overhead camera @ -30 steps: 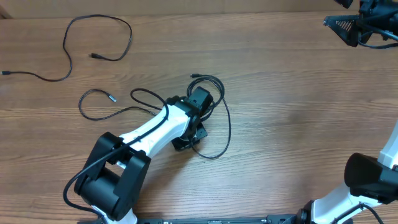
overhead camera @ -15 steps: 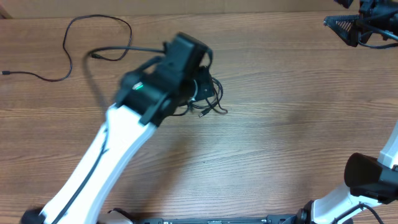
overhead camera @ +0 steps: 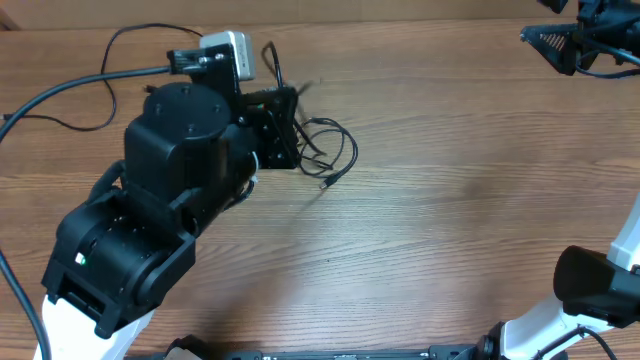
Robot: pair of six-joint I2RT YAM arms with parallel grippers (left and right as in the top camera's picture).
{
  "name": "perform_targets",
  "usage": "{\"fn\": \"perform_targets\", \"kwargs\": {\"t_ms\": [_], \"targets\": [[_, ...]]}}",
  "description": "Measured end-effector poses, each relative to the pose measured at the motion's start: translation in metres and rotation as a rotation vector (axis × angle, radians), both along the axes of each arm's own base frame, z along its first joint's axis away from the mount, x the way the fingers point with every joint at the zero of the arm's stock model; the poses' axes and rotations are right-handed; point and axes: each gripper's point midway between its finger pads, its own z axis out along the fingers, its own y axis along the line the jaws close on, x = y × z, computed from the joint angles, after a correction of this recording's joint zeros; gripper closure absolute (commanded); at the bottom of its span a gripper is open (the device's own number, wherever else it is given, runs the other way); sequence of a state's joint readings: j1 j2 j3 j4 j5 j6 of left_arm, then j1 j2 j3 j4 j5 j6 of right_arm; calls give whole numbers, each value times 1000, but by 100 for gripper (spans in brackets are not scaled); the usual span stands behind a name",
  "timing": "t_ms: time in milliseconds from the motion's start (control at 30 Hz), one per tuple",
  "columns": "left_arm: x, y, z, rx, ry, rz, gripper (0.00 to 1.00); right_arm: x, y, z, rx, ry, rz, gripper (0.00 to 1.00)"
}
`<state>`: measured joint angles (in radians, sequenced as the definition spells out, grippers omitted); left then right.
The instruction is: Untangle cables
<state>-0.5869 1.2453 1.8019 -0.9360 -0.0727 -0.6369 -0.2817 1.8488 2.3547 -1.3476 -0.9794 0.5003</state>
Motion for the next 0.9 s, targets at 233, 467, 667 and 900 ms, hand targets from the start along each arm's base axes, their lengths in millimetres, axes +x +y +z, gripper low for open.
{"fn": "perform_targets", "kwargs": {"t_ms": [233,467,667,900], "targets": [[11,-20,78,-174,-277,-66,96,0,0,0,0,0,0,0],[-3,-27,144,-377,-465,-138,96,0,0,0,0,0,0,0],[-2,-31,125,-364,-378,-147,96,0,0,0,0,0,0,0],[11,-6,5,-122,37,53,96,0,0,0,0,0,0,0]]}}
